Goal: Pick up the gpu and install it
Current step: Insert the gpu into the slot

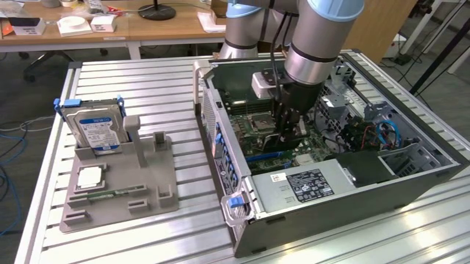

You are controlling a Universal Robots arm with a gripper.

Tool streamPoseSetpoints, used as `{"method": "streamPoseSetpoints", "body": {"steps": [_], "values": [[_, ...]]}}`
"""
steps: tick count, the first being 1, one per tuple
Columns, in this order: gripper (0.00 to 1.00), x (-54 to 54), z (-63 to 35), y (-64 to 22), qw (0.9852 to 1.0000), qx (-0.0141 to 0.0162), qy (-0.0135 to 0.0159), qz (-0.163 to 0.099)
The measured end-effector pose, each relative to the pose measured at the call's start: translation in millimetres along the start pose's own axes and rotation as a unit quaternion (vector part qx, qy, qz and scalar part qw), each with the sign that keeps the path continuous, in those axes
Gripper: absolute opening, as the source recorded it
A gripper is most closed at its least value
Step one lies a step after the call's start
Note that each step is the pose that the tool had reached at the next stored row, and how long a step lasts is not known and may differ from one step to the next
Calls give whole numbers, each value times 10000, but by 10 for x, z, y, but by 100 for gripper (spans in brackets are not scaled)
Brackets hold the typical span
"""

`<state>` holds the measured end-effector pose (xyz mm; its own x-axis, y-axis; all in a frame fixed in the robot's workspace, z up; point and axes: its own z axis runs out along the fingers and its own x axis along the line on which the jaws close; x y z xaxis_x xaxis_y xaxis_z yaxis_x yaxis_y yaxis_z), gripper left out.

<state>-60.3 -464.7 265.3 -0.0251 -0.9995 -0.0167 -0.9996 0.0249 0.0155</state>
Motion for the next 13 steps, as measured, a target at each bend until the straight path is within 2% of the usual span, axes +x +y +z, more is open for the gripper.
{"method": "streamPoseSetpoints", "body": {"steps": [13], "values": [[26,-1,8,45,10000,0,-1,0]]}}
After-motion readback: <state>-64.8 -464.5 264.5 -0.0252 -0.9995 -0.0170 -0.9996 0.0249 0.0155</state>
